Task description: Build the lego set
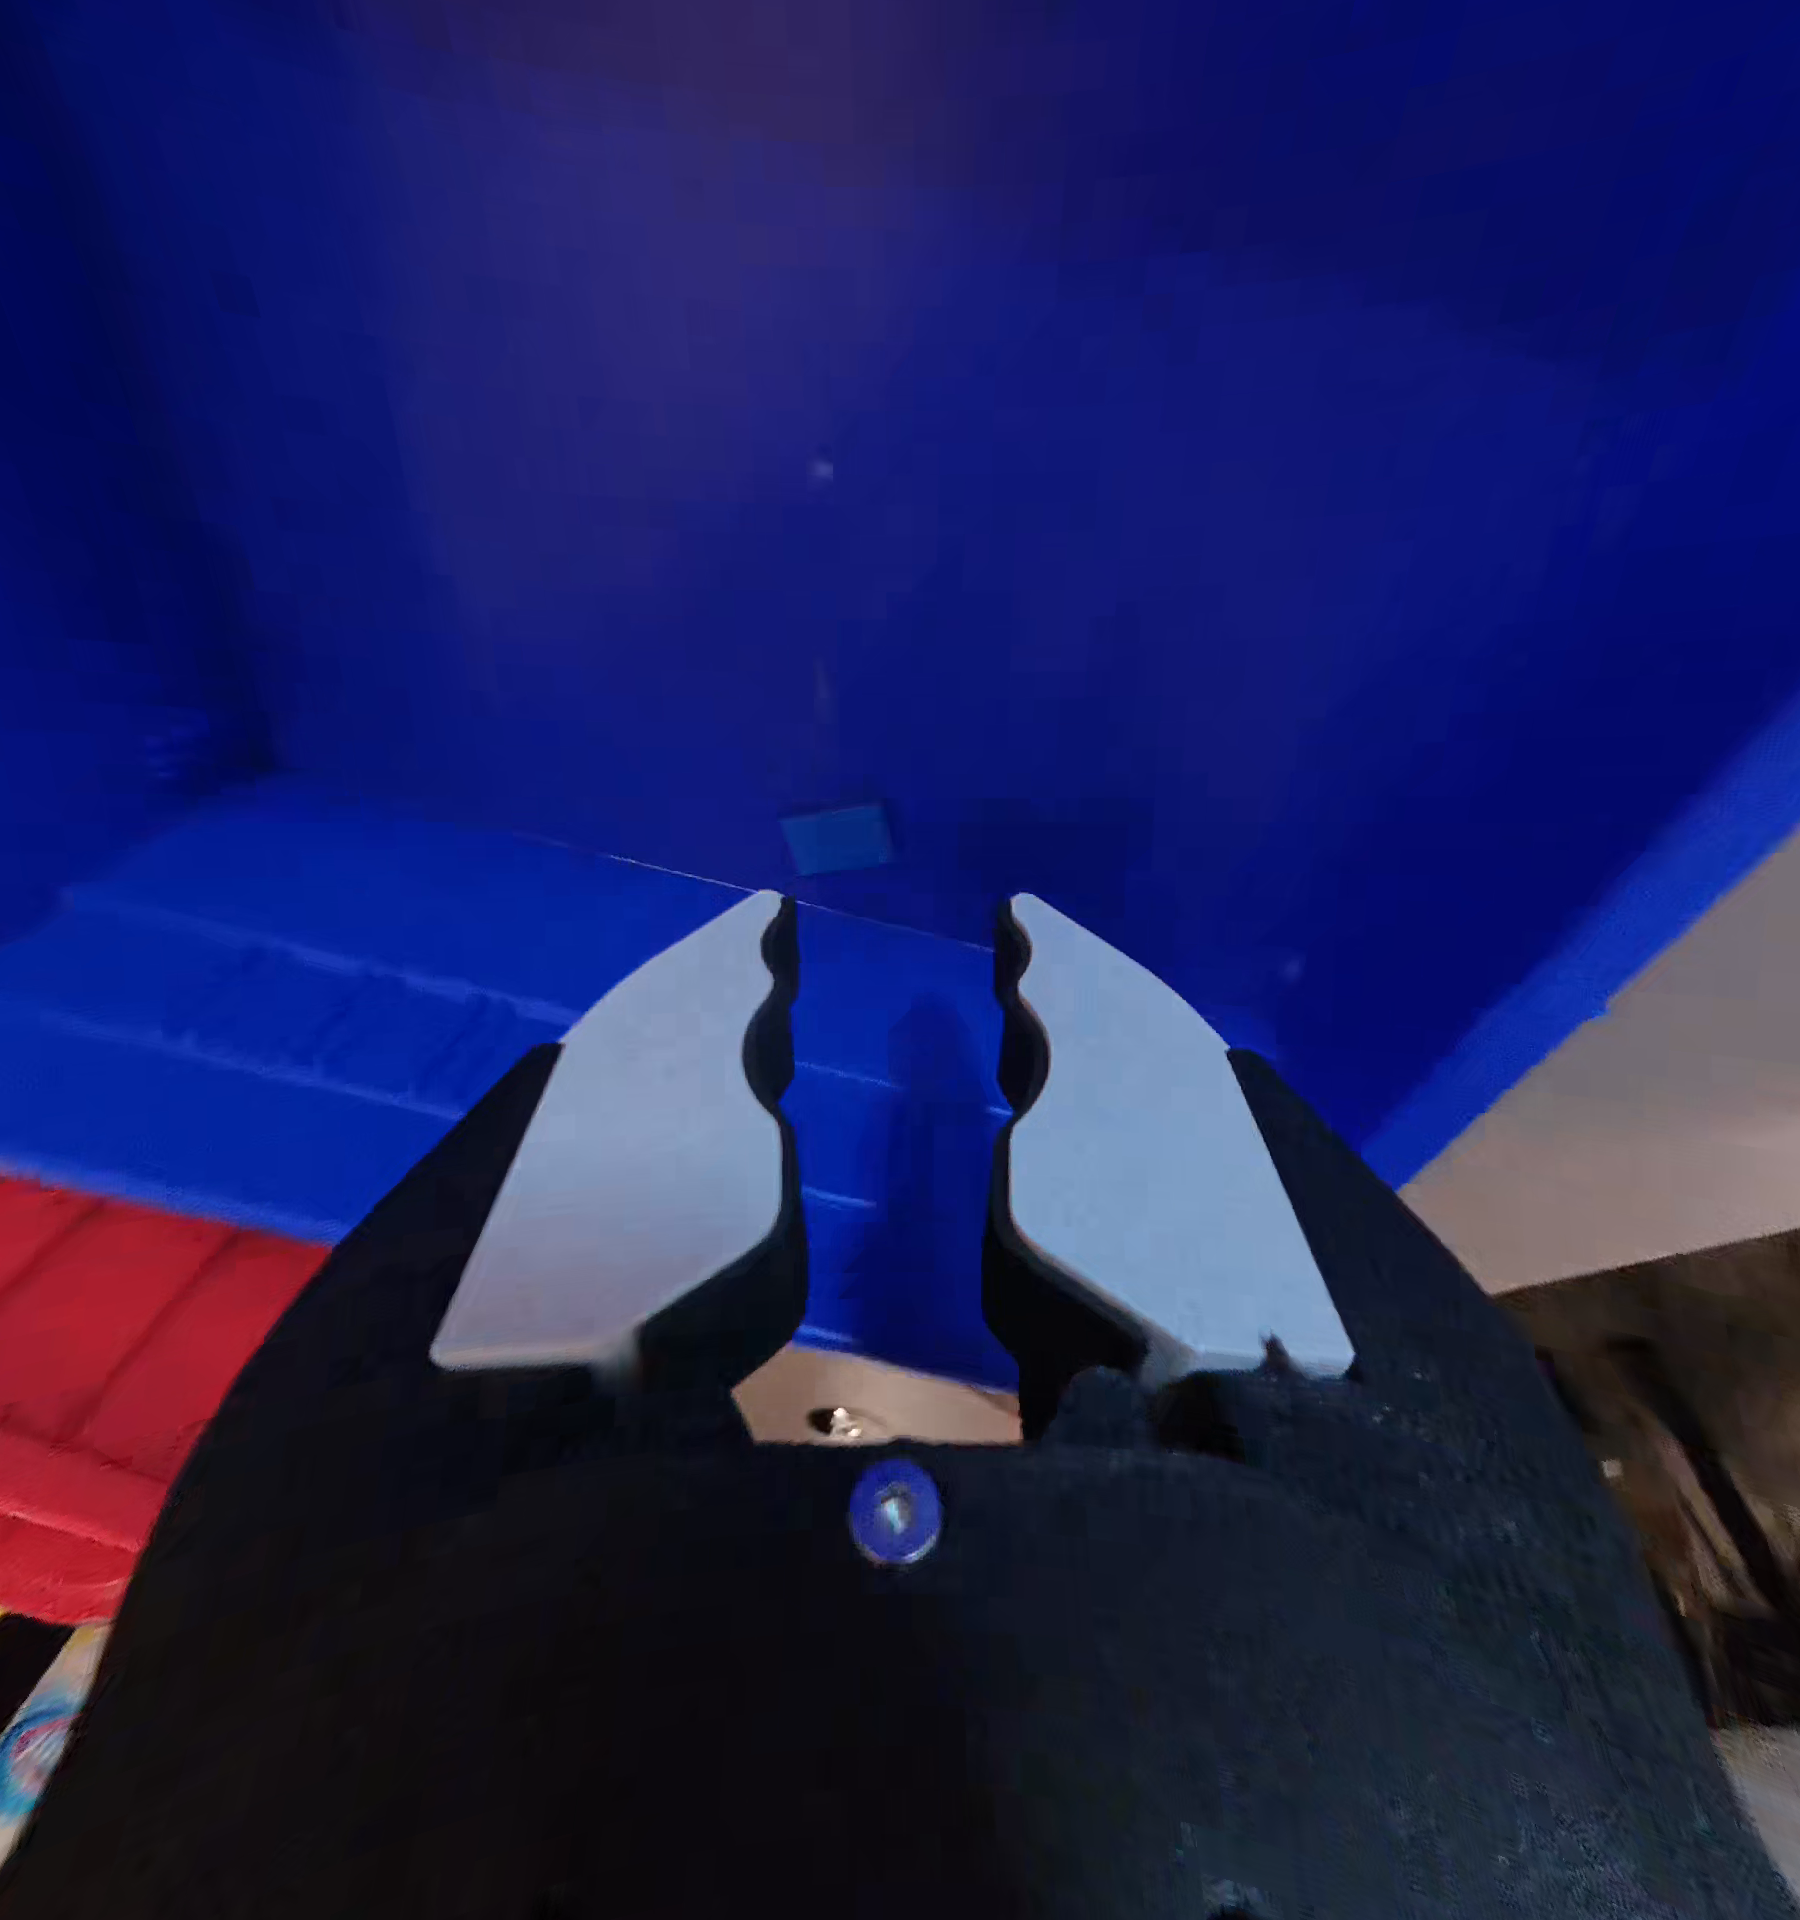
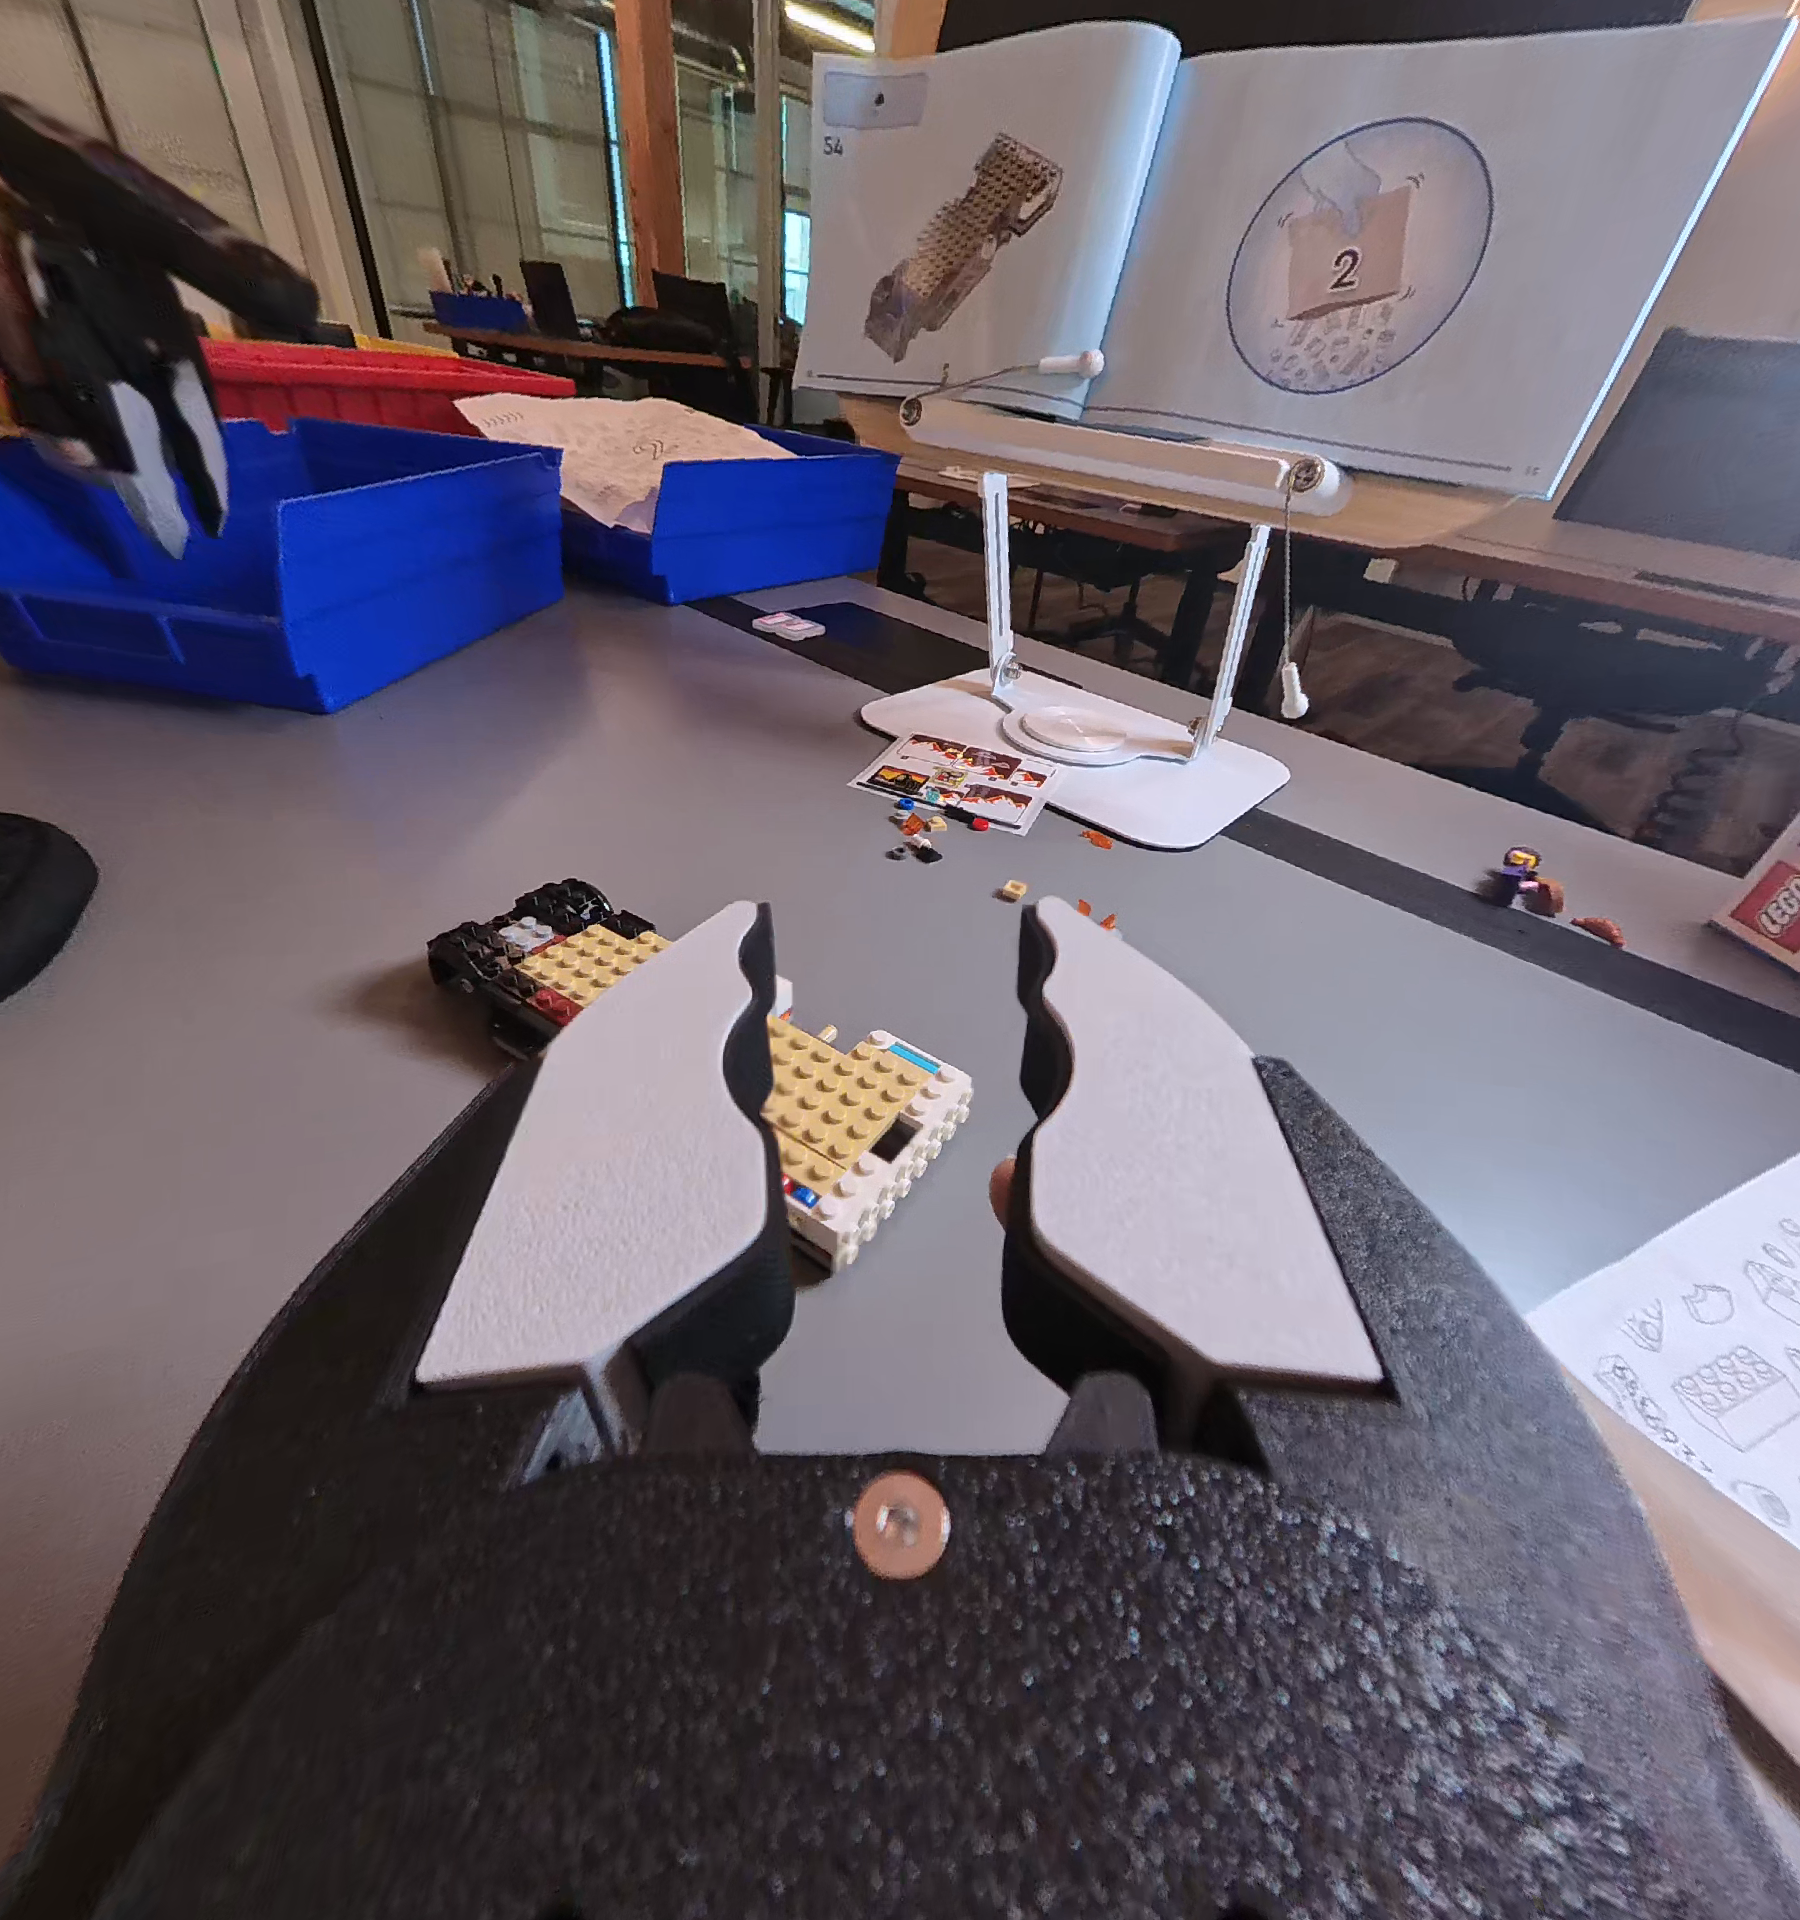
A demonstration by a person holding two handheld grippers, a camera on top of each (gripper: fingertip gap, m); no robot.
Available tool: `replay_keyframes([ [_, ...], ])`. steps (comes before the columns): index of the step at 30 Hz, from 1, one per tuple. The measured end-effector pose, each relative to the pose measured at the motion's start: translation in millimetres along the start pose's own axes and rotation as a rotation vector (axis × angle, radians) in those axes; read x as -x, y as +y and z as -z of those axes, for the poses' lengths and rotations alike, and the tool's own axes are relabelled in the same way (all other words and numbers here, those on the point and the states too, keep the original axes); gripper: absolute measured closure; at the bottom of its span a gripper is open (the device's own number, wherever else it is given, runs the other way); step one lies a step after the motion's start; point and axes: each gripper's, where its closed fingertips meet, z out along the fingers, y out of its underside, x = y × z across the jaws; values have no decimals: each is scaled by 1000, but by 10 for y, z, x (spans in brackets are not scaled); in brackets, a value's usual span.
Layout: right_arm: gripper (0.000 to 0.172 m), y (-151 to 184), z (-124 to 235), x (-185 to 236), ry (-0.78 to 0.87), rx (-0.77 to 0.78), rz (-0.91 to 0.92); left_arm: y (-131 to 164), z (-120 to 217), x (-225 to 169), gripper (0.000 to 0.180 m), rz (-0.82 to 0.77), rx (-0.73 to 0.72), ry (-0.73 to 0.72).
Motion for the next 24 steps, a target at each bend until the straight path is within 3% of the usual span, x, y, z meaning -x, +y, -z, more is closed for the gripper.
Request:
replay_keyframes([
  [4,128,40,1,-85,43,10,19,128,-294,76,140,-53,211,65],
  [7,128,73,-17,-132,58,22,8,137,-409,41,142,-85,257,114],
  [12,128,128,-39,-140,61,46,8,127,-446,136,156,-100,276,87],
  [16,128,105,-28,-100,55,42,39,126,-450,138,156,-125,294,71],
  [18,129,82,-17,-70,46,35,52,105,-438,125,156,-121,264,61],
  [19,129,67,-9,-54,40,30,56,73,-411,123,180,-119,229,52],
  [24,129,5,19,20,10,5,54,-120,51,-10,180,-105,-8,15],
])
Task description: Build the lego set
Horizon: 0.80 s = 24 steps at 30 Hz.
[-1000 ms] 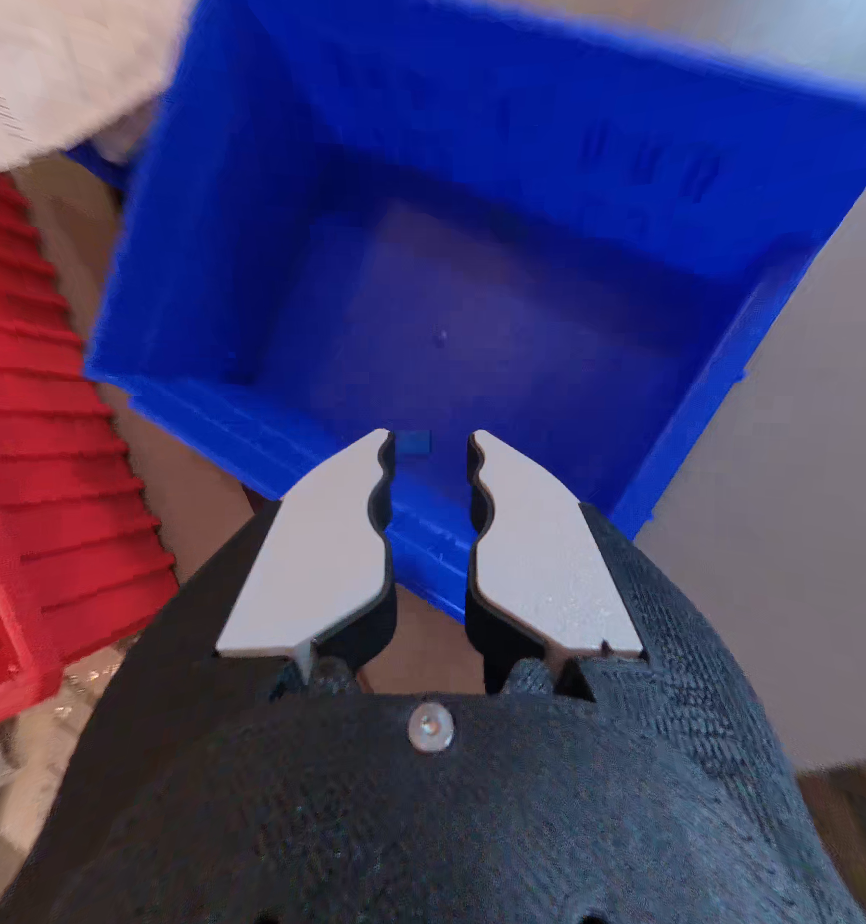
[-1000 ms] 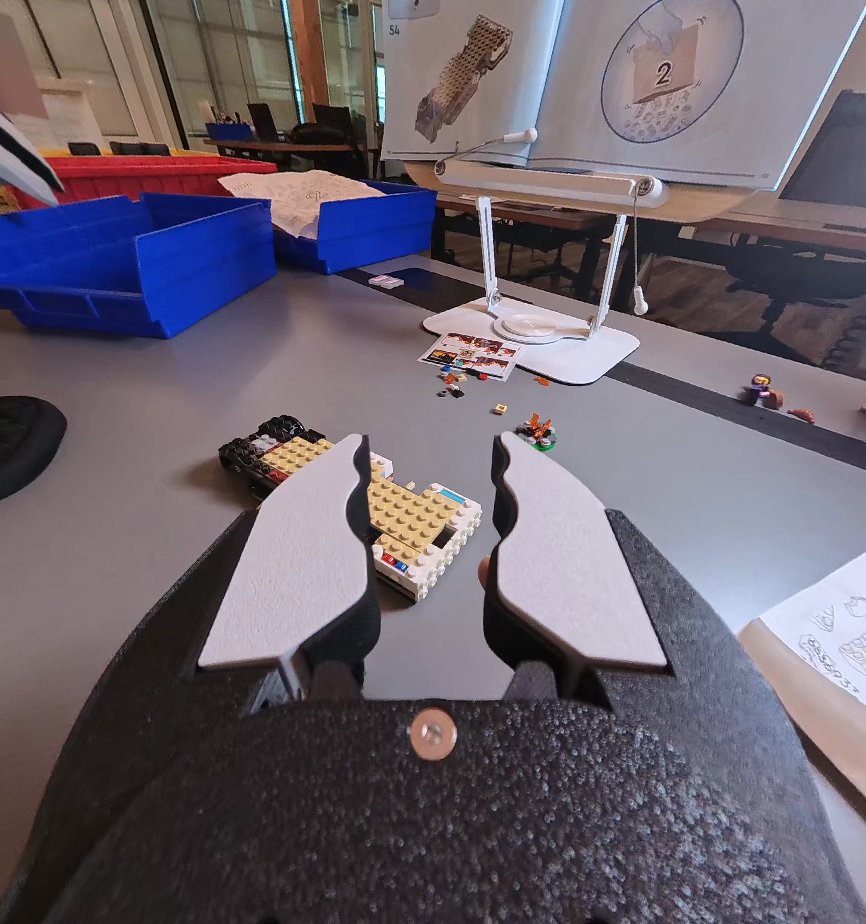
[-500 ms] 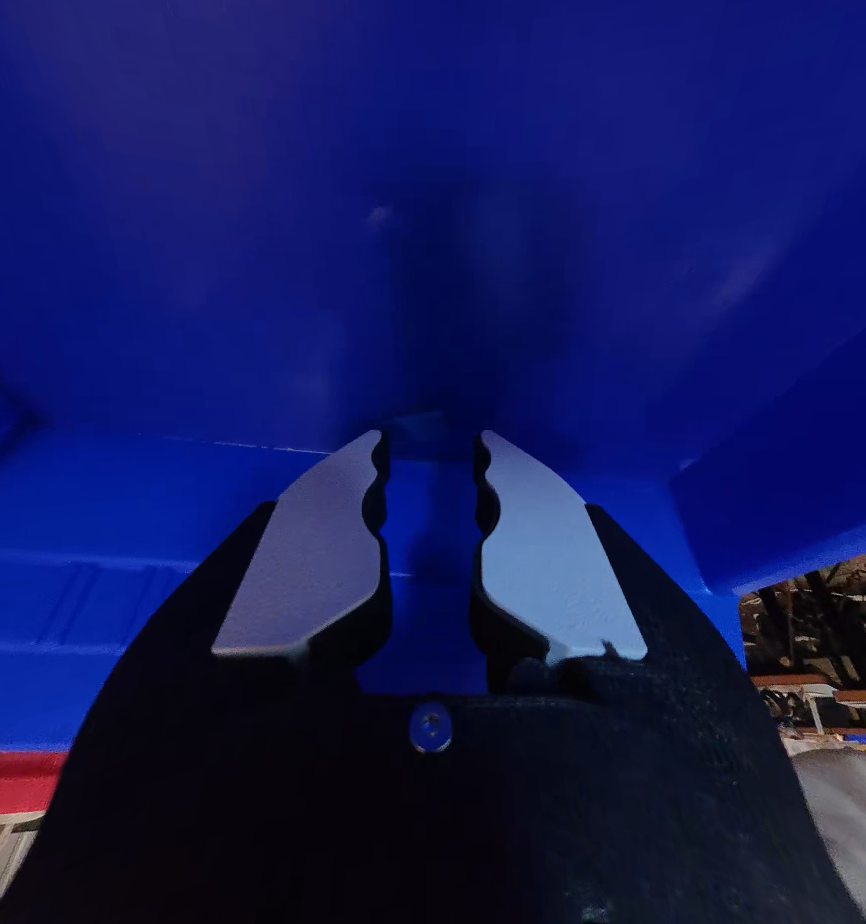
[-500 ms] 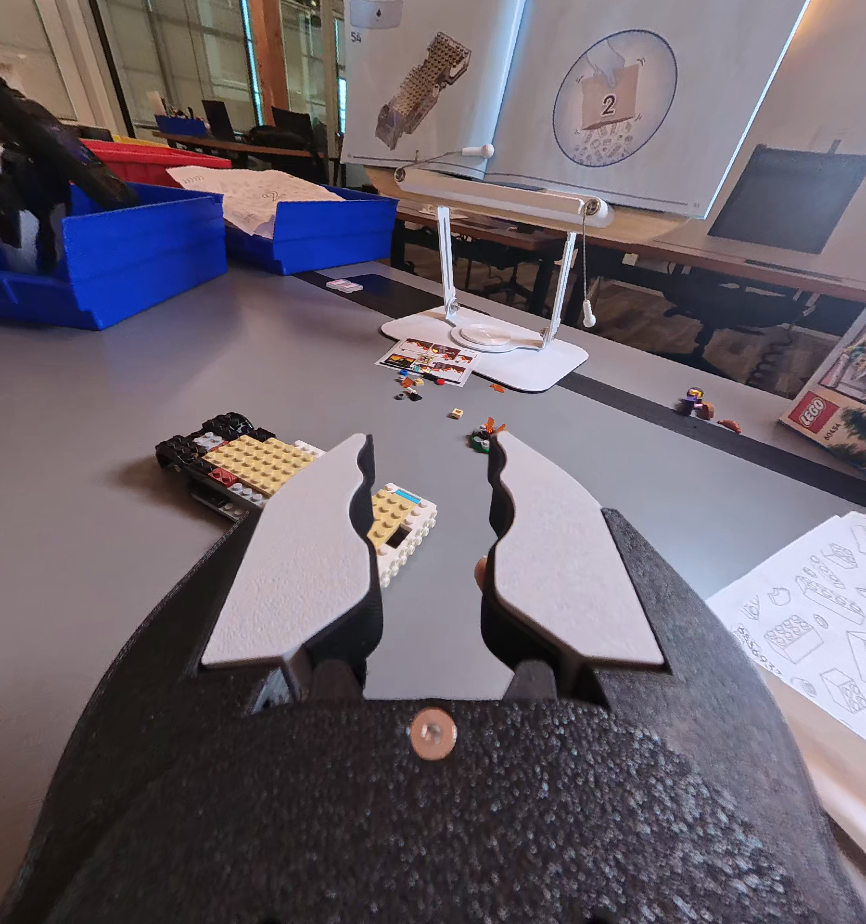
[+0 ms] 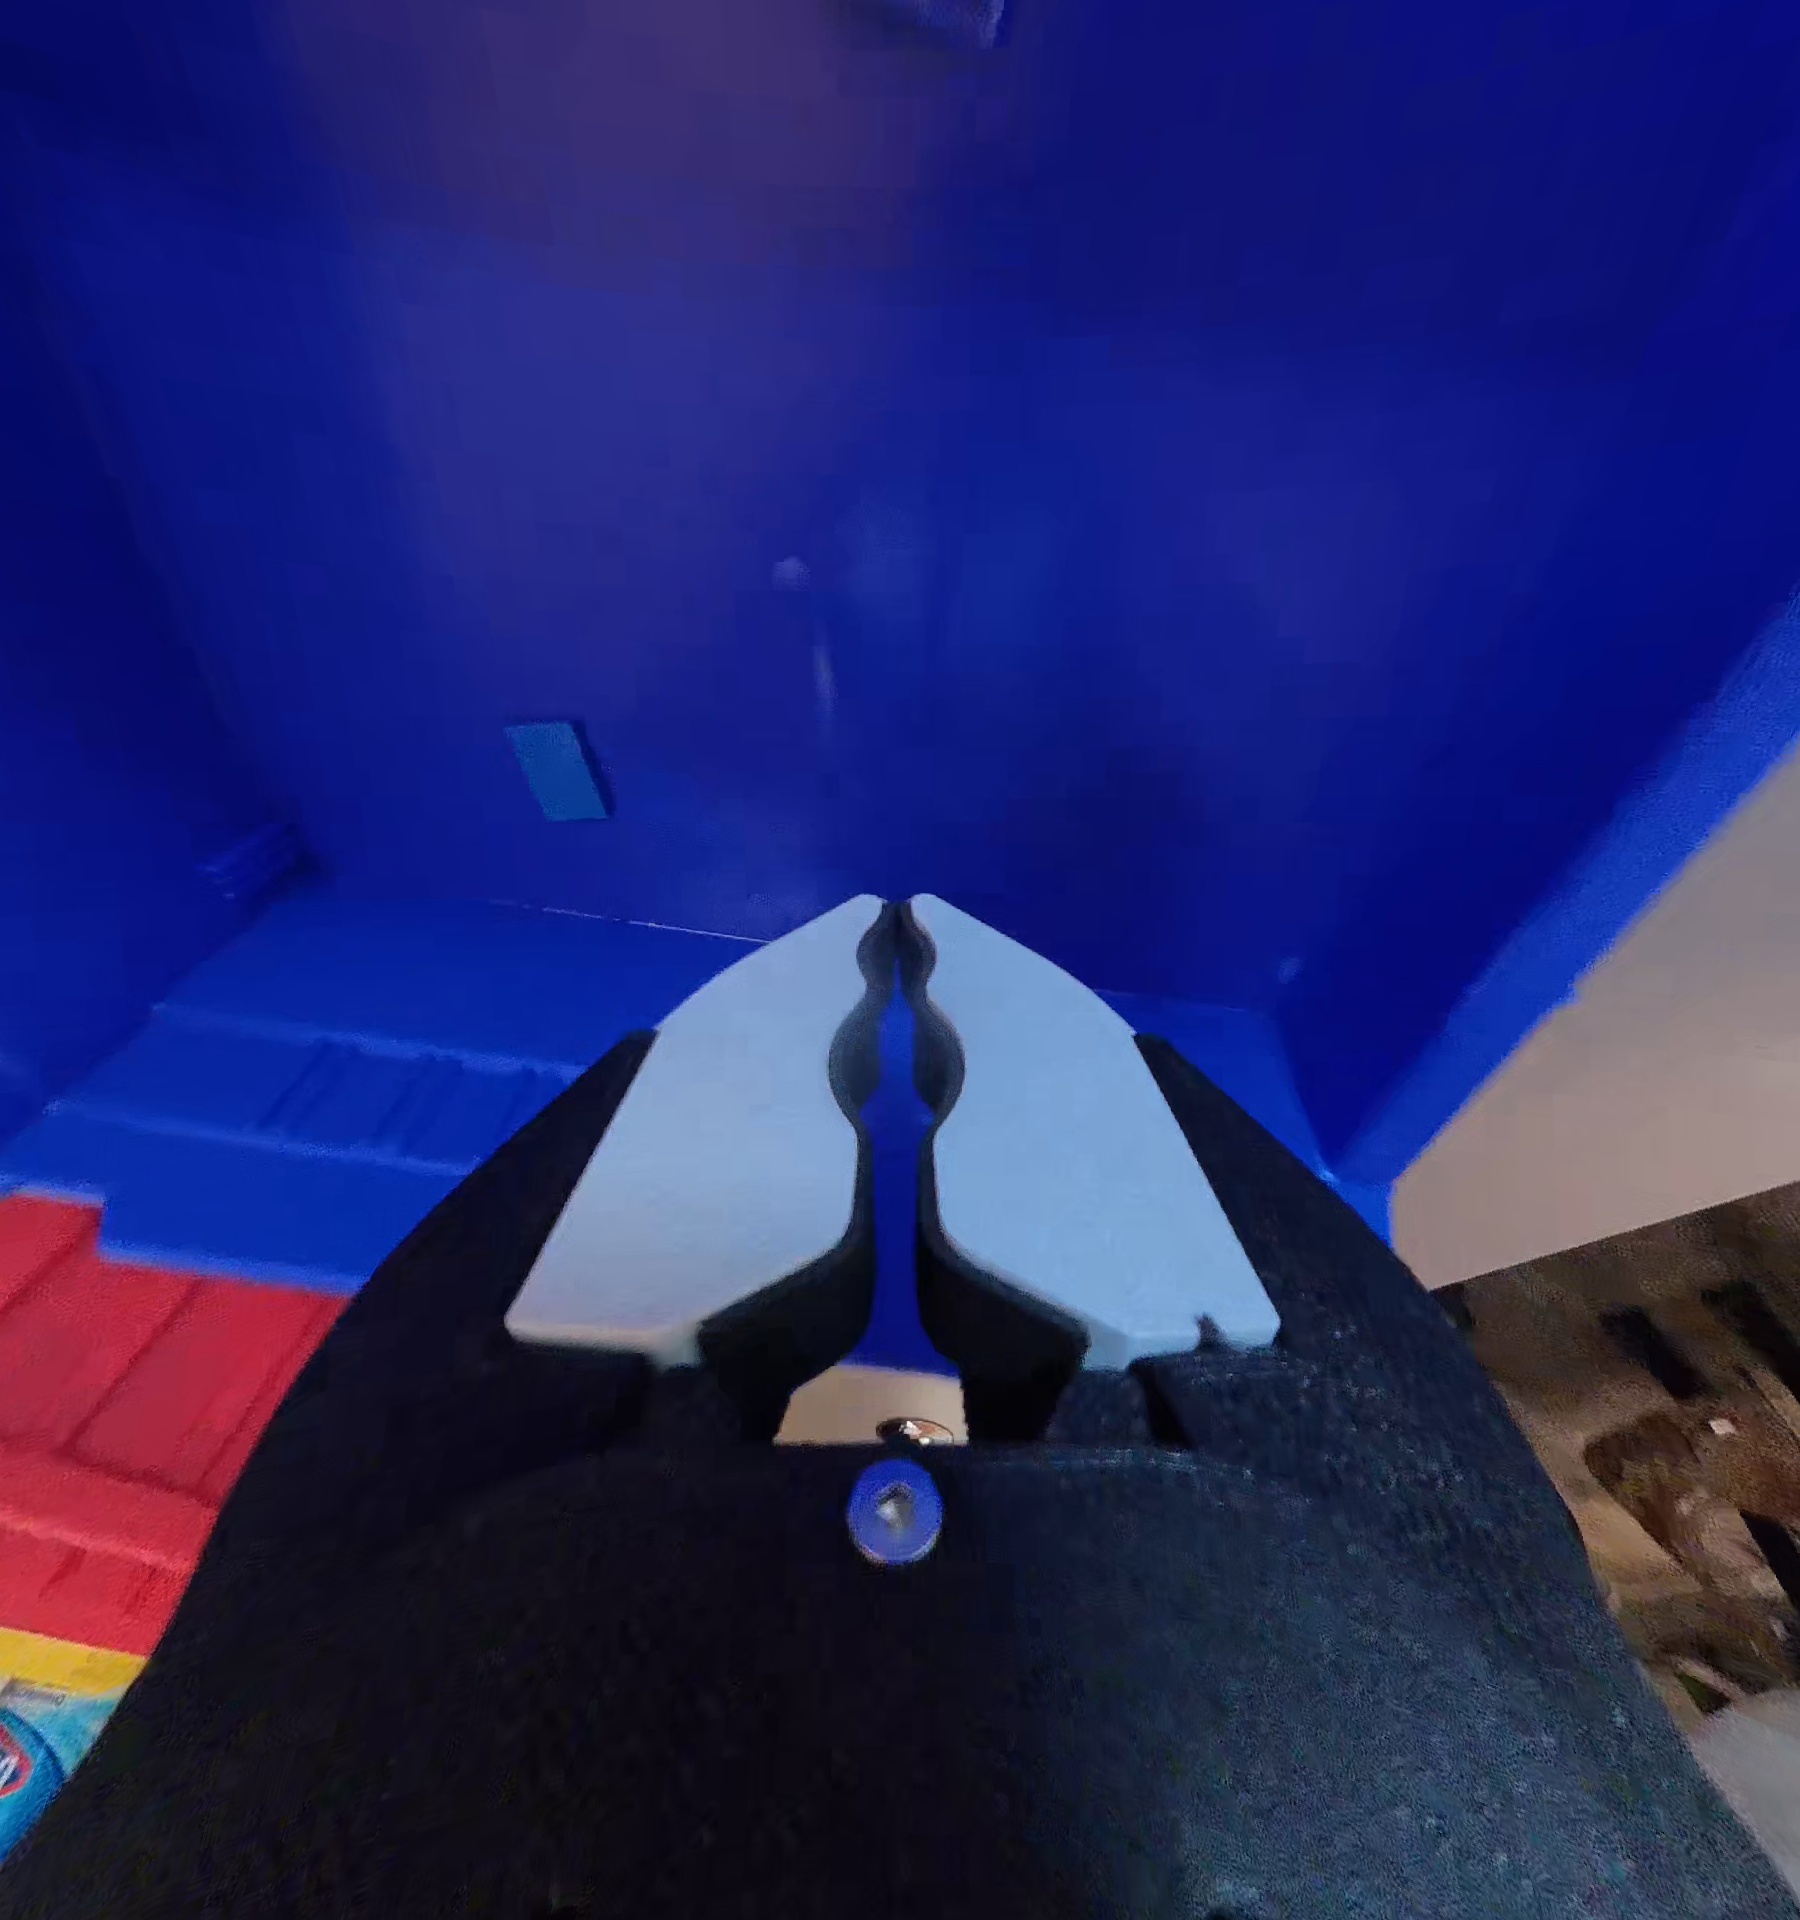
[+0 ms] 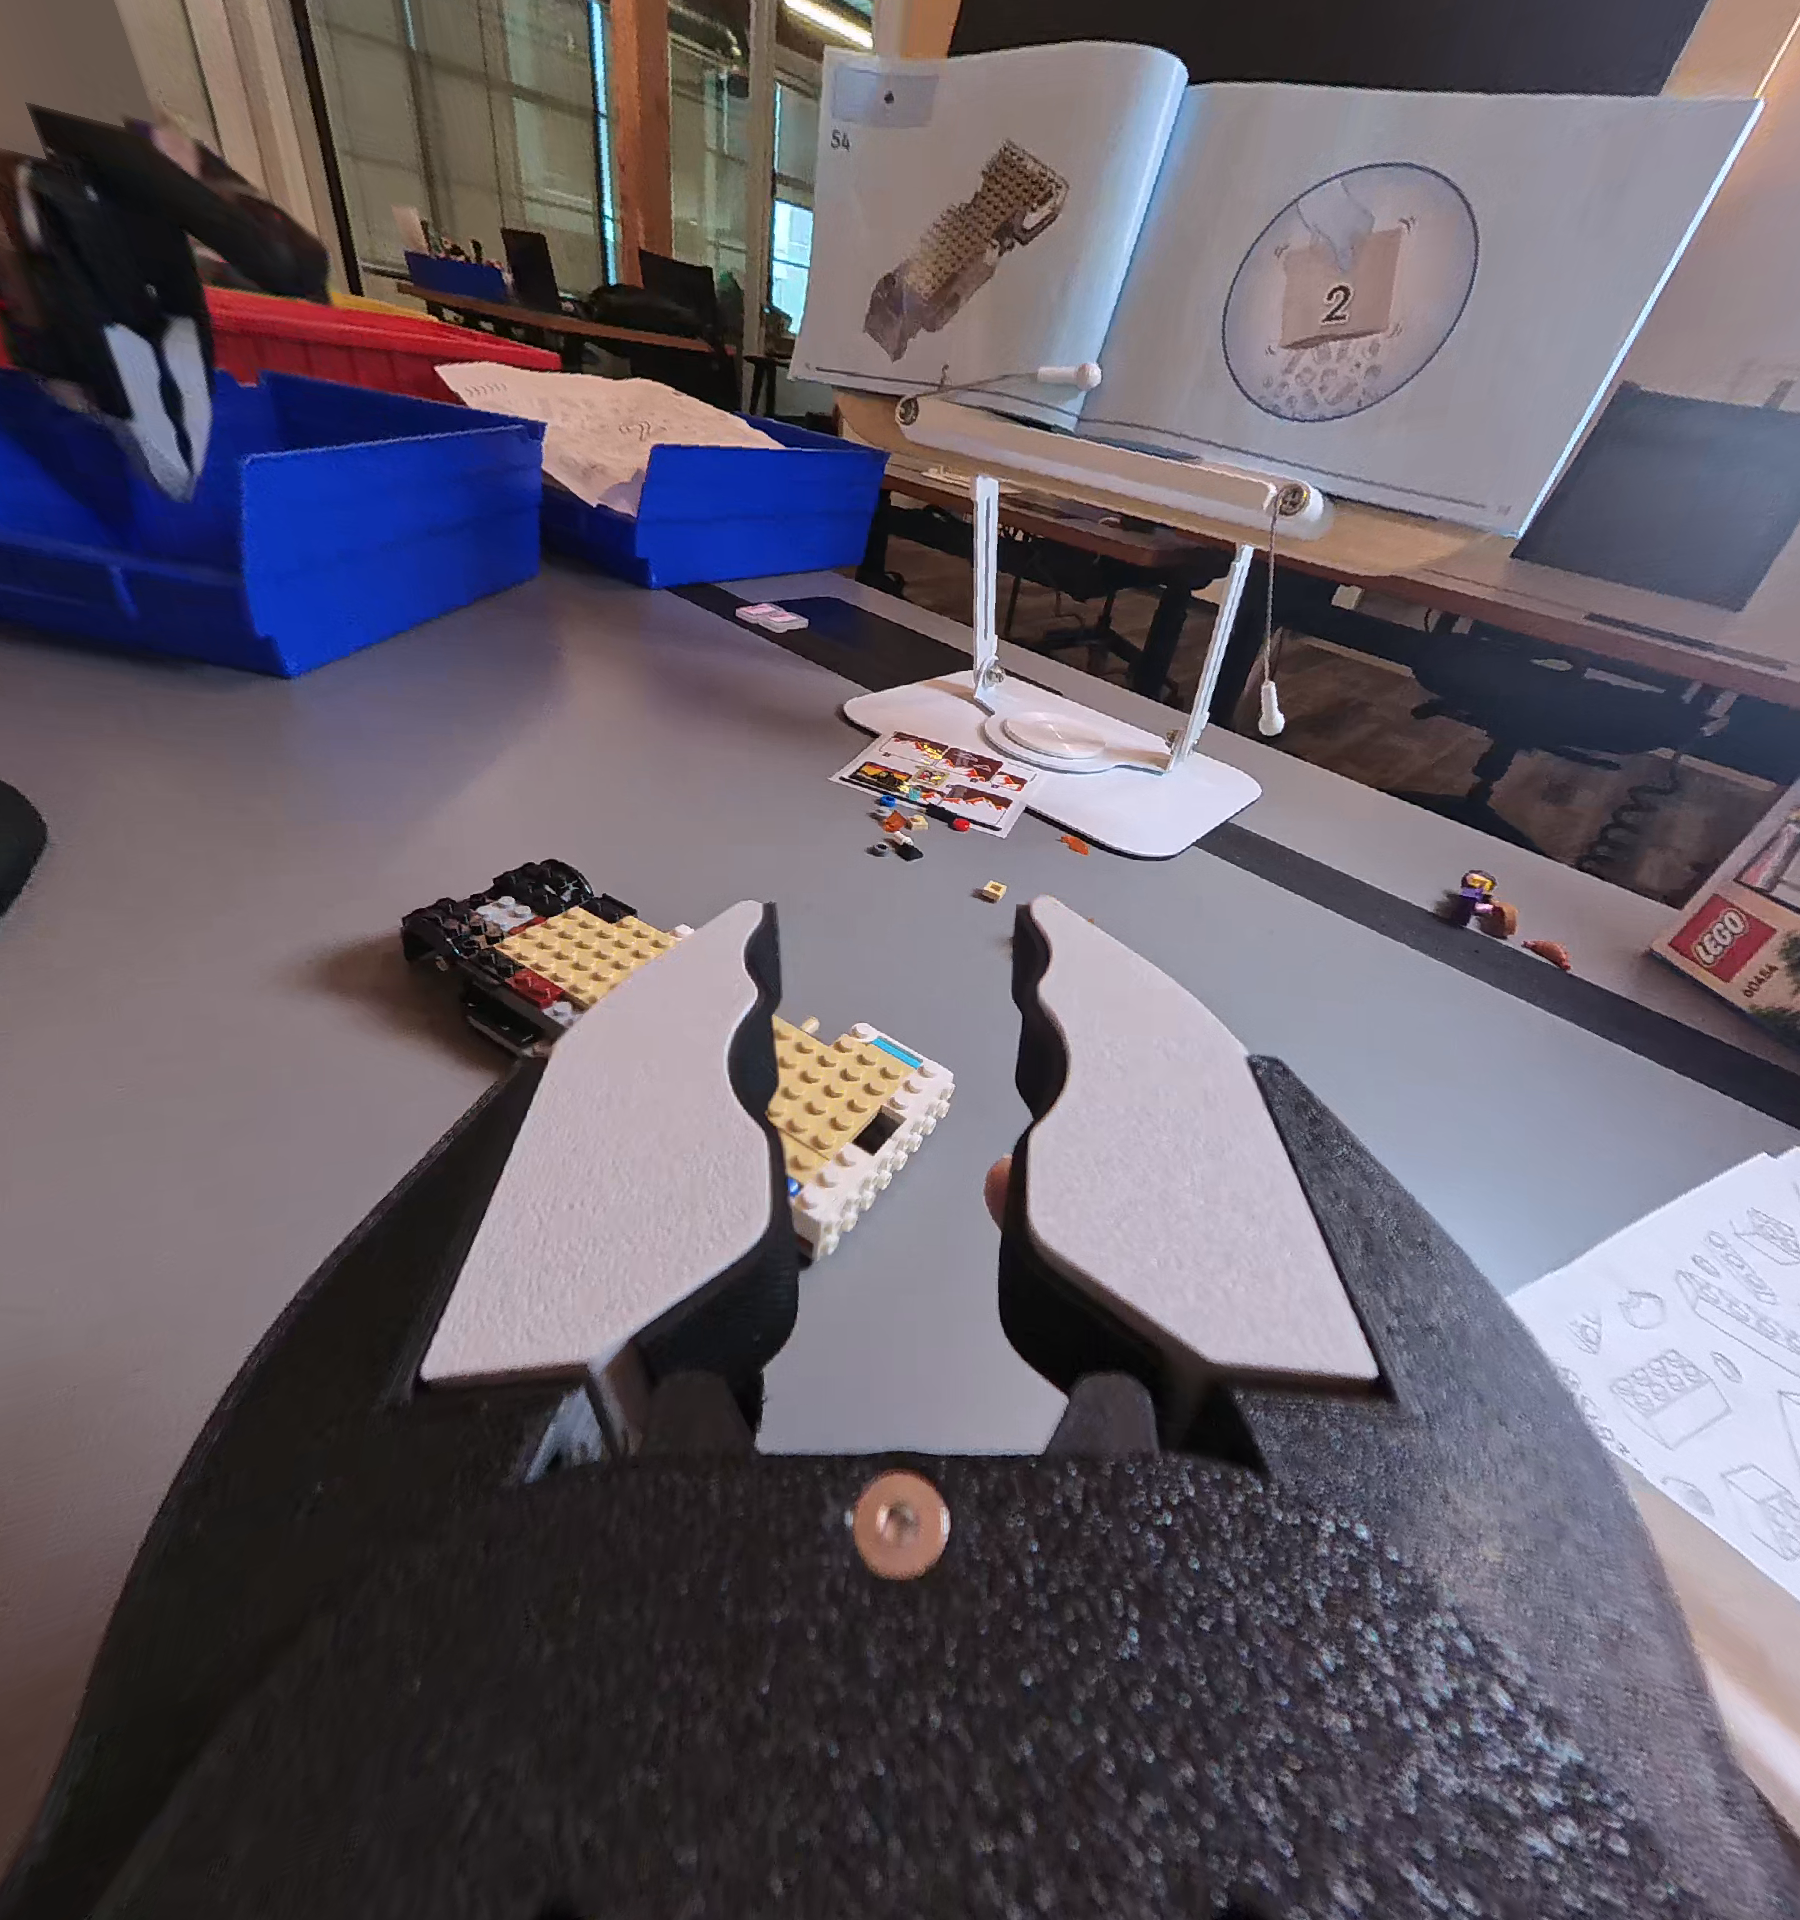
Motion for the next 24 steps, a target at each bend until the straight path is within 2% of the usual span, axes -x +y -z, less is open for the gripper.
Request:
replay_keyframes([
  [4,129,-51,15,83,-27,-16,16,-42,217,-15,180,17,-61,-54],
  [5,129,-51,17,97,-30,-15,26,-33,216,31,172,36,-55,-72],
  [6,129,-52,18,106,-33,-14,32,-10,191,79,161,52,-33,-78],
  [8,129,-55,16,121,-39,-15,33,-8,96,261,152,61,2,-125],
  [11,129,-38,12,109,-31,-7,40,-48,-124,479,145,71,60,-120],
  [18,129,6,9,25,2,9,31,-36,-520,691,148,83,213,4],
  [22,129,34,-6,-3,4,18,15,-34,-540,757,166,85,179,38],
  [24,129,40,-12,2,-1,21,13,-39,-543,754,166,104,157,68],
])
